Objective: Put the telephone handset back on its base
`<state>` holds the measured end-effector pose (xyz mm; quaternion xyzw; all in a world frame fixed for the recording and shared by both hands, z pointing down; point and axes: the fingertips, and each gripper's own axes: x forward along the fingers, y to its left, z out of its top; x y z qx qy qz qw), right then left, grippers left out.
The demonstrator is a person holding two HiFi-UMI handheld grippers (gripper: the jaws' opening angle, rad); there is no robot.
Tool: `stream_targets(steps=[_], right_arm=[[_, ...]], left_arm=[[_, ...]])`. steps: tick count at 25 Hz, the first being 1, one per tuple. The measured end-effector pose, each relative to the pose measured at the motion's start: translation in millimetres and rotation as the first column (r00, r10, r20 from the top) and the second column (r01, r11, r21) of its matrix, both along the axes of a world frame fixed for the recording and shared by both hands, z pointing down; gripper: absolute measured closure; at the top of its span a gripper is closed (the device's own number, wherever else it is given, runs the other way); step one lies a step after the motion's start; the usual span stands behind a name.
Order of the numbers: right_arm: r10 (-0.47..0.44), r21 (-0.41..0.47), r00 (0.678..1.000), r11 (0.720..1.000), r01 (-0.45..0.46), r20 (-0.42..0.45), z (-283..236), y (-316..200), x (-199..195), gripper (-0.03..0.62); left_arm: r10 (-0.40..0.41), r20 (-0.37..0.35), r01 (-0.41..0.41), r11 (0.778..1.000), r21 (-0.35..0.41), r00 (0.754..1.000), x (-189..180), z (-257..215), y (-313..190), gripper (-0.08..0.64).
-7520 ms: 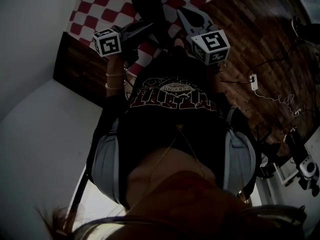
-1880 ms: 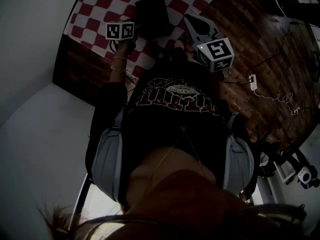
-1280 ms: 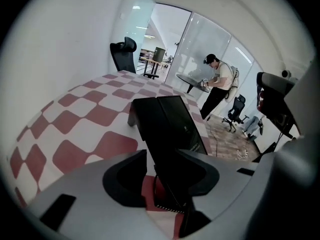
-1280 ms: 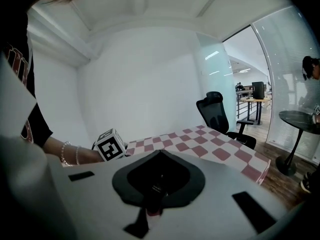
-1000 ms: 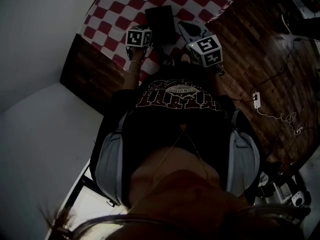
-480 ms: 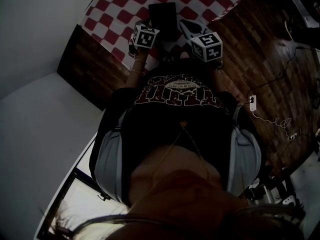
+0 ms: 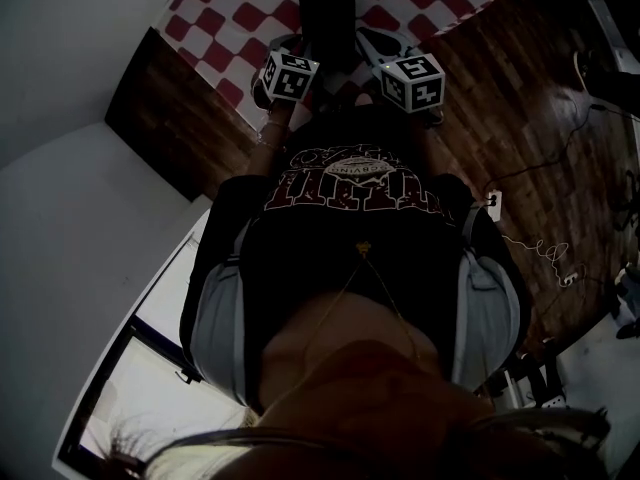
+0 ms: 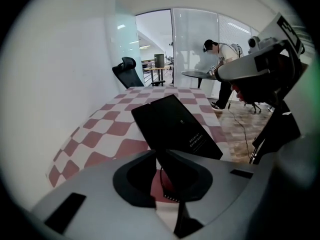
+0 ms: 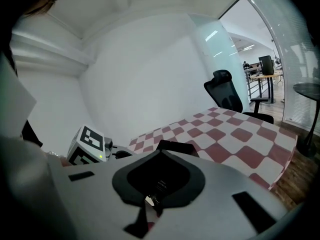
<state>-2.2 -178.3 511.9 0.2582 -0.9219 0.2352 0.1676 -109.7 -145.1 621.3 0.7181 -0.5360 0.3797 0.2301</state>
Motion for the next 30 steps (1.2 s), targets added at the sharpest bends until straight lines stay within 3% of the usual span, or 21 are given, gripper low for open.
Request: stream_targets(steps=[10,19,30], right_arm=[[-0.068,0.002,0.997,0.998,0.068,-0.025,9,-3,-13,0.574],[-0.14,0.019,0.988,0.99,0.142,-0.066,10,1,-19,0.574],[-0.188,0.009,0.982,0.982,0.188,-0.011,2,3,-33,0.574]], left_arm=[[-0.038,-0.083,0.04,0.999,0.02,0.996,12,-5,0,0.549],[-0.054,-0.155,0.062,0.997,0.05,0.986,22,-15,-2,0.549],[-0.055,-0.161,0.078,0.987,0.142,0.985,29,-52,-13,0.549]])
